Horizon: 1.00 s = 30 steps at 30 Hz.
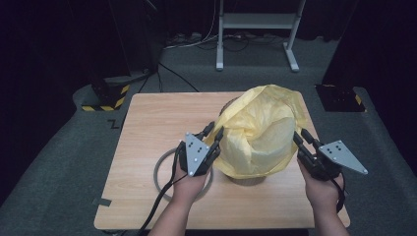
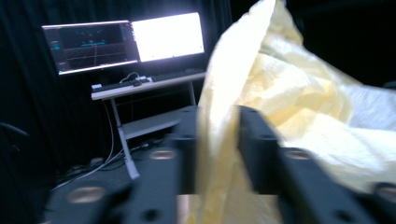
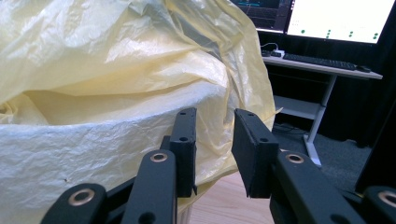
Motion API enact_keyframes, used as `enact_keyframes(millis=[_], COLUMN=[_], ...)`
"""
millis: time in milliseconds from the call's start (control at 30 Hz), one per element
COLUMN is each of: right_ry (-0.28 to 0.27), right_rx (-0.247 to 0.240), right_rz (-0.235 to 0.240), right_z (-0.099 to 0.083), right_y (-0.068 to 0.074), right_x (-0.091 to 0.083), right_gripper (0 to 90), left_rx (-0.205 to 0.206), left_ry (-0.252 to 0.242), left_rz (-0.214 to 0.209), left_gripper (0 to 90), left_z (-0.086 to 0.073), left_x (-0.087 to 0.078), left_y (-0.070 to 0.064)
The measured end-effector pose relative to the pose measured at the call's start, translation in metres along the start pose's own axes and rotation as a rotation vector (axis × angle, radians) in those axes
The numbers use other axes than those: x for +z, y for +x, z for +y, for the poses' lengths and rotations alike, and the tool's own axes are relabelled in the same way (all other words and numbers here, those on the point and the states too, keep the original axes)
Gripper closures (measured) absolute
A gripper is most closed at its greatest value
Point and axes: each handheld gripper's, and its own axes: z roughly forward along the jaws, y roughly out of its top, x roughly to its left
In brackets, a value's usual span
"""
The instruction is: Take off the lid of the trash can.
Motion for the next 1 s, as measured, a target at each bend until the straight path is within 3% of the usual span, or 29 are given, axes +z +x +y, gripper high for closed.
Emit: enact_keyframes(millis=[67, 167, 233, 367, 433, 467, 533, 667, 767, 833, 933, 1000], right_ry=[0.008, 0.018, 0.025, 0.056, 0.072, 0.078, 0.081, 0.086, 0.085, 0.084, 0.068, 0.087], right_rx=[-0.004, -0.008, 0.003, 0.011, 0.018, 0.02, 0.021, 0.019, 0.028, 0.038, 0.043, 0.022], right_rz=[0.005, -0.002, -0.002, -0.001, 0.001, 0.003, 0.001, -0.006, -0.009, 0.018, 0.058, 0.076], right_z=[-0.001, -0.004, -0.007, -0.015, -0.02, -0.021, -0.023, -0.024, -0.025, -0.025, -0.021, -0.015], right_y=[0.0, 0.002, 0.001, 0.0, -0.001, -0.001, -0.003, -0.007, -0.015, -0.018, -0.014, -0.008], right_x=[0.002, 0.005, 0.007, 0.014, 0.017, 0.018, 0.018, 0.011, 0.006, 0.006, 0.018, 0.035], right_gripper=[70.3, 73.4, 74.3, 74.8, 74.5, 74.0, 72.4, 71.5, 73.0, 77.6, 78.1, 75.6], left_rx=[0.008, -0.053, -0.081, -0.129, -0.154, -0.158, -0.192, -0.149, -0.136, -0.121, -0.107, -0.115], left_ry=[0.021, 0.098, 0.155, 0.231, 0.235, 0.23, 0.214, 0.196, 0.157, 0.125, 0.115, 0.124], left_rz=[0.022, 0.044, 0.028, -0.009, -0.047, -0.032, -0.057, -0.066, -0.094, -0.113, -0.063, -0.026], left_gripper=[89.6, 89.9, 89.9, 89.8, 89.8, 89.9, 89.9, 90.0, 90.0, 89.9, 89.1, 88.5], left_z=[0.0, -0.014, -0.028, -0.055, -0.065, -0.068, -0.072, -0.072, -0.075, -0.077, -0.077, -0.076], left_x=[0.009, 0.031, 0.044, 0.065, 0.07, 0.071, 0.067, 0.049, 0.024, 0.006, -0.009, -0.013], left_y=[0.008, 0.027, 0.034, 0.032, 0.026, 0.022, 0.022, 0.006, -0.015, -0.028, -0.033, -0.025])
